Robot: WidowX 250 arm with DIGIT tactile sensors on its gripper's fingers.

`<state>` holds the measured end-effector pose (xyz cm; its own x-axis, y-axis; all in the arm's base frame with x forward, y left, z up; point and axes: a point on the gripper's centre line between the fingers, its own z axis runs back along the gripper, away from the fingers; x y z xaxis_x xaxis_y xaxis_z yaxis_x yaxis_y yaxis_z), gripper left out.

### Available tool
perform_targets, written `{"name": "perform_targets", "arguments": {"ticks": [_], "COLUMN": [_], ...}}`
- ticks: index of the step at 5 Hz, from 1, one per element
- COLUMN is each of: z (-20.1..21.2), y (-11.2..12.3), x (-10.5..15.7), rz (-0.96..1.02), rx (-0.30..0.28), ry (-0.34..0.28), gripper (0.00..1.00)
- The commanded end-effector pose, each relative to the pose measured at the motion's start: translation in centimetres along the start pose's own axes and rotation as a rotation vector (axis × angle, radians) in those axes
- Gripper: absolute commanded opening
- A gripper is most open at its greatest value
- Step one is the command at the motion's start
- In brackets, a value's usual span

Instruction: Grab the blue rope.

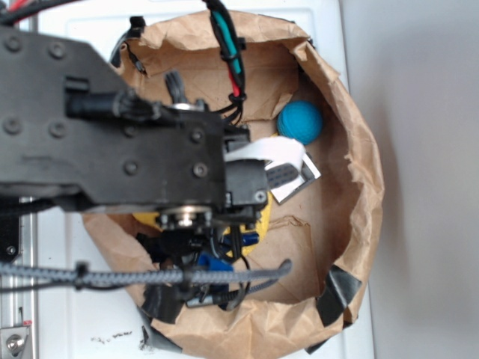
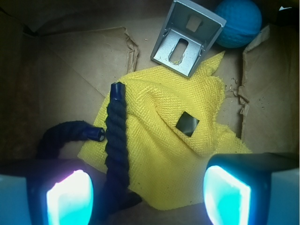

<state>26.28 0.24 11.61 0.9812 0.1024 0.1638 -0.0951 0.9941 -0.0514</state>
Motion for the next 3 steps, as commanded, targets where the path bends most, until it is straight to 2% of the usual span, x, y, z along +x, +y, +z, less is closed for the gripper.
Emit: {"name": "perform_targets", "arguments": {"ticks": [1,2,3], "z": [-1.1,-4.2,-4.7], "y": [0.7,0.7,0.0], "x": [1.0,0.8,0.3], "rz": [0.028,-0.011,-0.066], "rx": [0.016,0.097,0.09], "ry": [-0.032,-0.007,-0.007], "gripper": [1.0,1.0,1.0]}}
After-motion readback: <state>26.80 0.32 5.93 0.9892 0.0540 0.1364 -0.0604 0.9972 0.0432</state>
